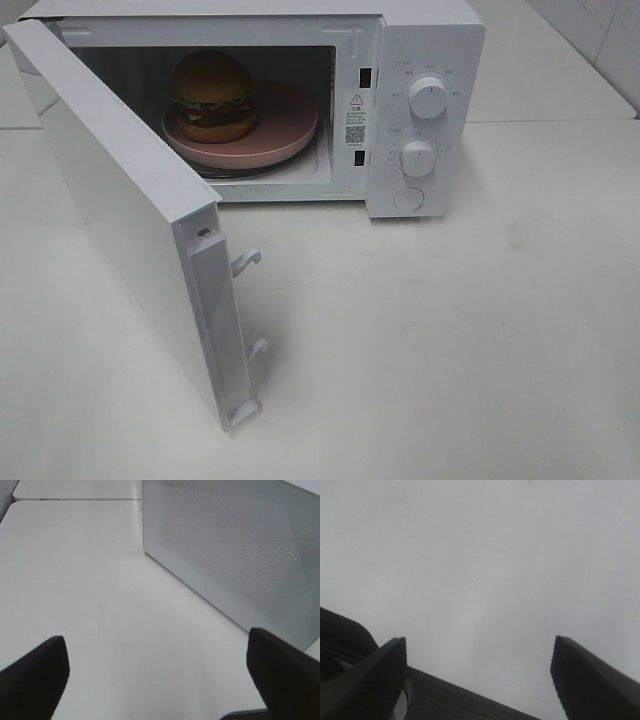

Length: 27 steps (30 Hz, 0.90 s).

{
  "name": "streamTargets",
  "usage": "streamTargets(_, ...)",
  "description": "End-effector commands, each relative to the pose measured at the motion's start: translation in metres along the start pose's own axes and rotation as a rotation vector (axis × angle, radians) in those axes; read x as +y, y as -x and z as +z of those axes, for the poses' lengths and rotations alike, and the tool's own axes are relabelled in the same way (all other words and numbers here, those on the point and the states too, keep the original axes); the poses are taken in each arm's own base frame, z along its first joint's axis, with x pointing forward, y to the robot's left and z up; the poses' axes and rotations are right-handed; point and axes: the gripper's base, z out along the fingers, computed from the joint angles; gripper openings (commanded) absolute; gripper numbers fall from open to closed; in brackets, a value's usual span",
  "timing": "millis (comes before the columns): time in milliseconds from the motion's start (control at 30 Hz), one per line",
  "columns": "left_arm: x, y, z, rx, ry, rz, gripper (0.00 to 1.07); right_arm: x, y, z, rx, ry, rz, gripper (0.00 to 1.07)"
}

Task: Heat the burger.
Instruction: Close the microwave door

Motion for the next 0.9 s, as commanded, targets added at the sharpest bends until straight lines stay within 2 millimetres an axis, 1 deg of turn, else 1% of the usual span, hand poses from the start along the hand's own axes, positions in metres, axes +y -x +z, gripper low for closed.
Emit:
streamTargets(33, 0.0, 0.0, -0.002, -0.027, 0.001, -0.004, 0.88, -0.004, -0.015, -0.008, -0.046, -0.02, 0.073, 0.77)
streamTargets(67, 0.0, 0.0, -0.002, -0.027, 0.001, -0.004, 0.88, -0.006, -0.025, -0.012, -0.076, -0.038, 0.107, 0.77)
streamTargets(133, 0.0, 0.0, -0.002, -0.027, 0.001, -0.004, 0.88, -0.007, -0.029, -0.014, -0.089, -0.048, 0.127, 0.77)
streamTargets(167, 0.0, 0.0, -0.002, -0.027, 0.001, -0.004, 0.88, -0.008, -0.037, -0.018, -0.119, -0.068, 0.153, 0.77)
streamTargets(200, 0.0, 0.0, -0.002, -0.027, 0.001, -0.004, 0.88, -0.008, -0.037, -0.018, -0.119, -0.068, 0.153, 0.77)
streamTargets(233, 0.0, 0.0, -0.002, -0.027, 0.001, -0.004, 0.88, -0.009, -0.041, -0.02, -0.139, -0.08, 0.166, 0.77)
streamTargets(267, 0.0, 0.0, -0.002, -0.027, 0.001, -0.004, 0.88, -0.009, -0.05, -0.025, -0.18, -0.103, 0.191, 0.77)
streamTargets(300, 0.0, 0.0, -0.002, -0.027, 0.001, -0.004, 0.88, -0.009, -0.05, -0.025, -0.18, -0.103, 0.191, 0.77)
streamTargets(333, 0.0, 0.0, -0.002, -0.027, 0.001, -0.004, 0.88, -0.009, -0.055, -0.026, -0.201, -0.116, 0.205, 0.77)
streamTargets(367, 0.0, 0.0, -0.002, -0.027, 0.001, -0.004, 0.88, -0.009, -0.064, -0.028, -0.235, -0.141, 0.23, 0.77)
streamTargets(400, 0.0, 0.0, -0.002, -0.027, 0.001, -0.004, 0.88, -0.009, -0.064, -0.028, -0.235, -0.141, 0.23, 0.77)
streamTargets(467, 0.0, 0.0, -0.002, -0.027, 0.001, -0.004, 0.88, -0.007, -0.075, -0.033, -0.294, -0.172, 0.266, 0.77)
streamTargets(500, 0.0, 0.0, -0.002, -0.027, 0.001, -0.004, 0.88, -0.007, -0.075, -0.033, -0.294, -0.172, 0.266, 0.77)
streamTargets(567, 0.0, 0.0, -0.002, -0.027, 0.001, -0.004, 0.88, -0.003, -0.084, -0.037, -0.353, -0.169, 0.294, 0.77)
streamTargets(600, 0.0, 0.0, -0.002, -0.027, 0.001, -0.004, 0.88, -0.003, -0.084, -0.037, -0.353, -0.169, 0.294, 0.77)
streamTargets(667, 0.0, 0.0, -0.002, -0.027, 0.001, -0.004, 0.88, 0.0, -0.091, -0.037, -0.402, -0.174, 0.284, 0.77)
streamTargets(900, 0.0, 0.0, -0.002, -0.027, 0.001, -0.004, 0.88, 0.005, -0.1, -0.044, -0.485, -0.182, 0.272, 0.77)
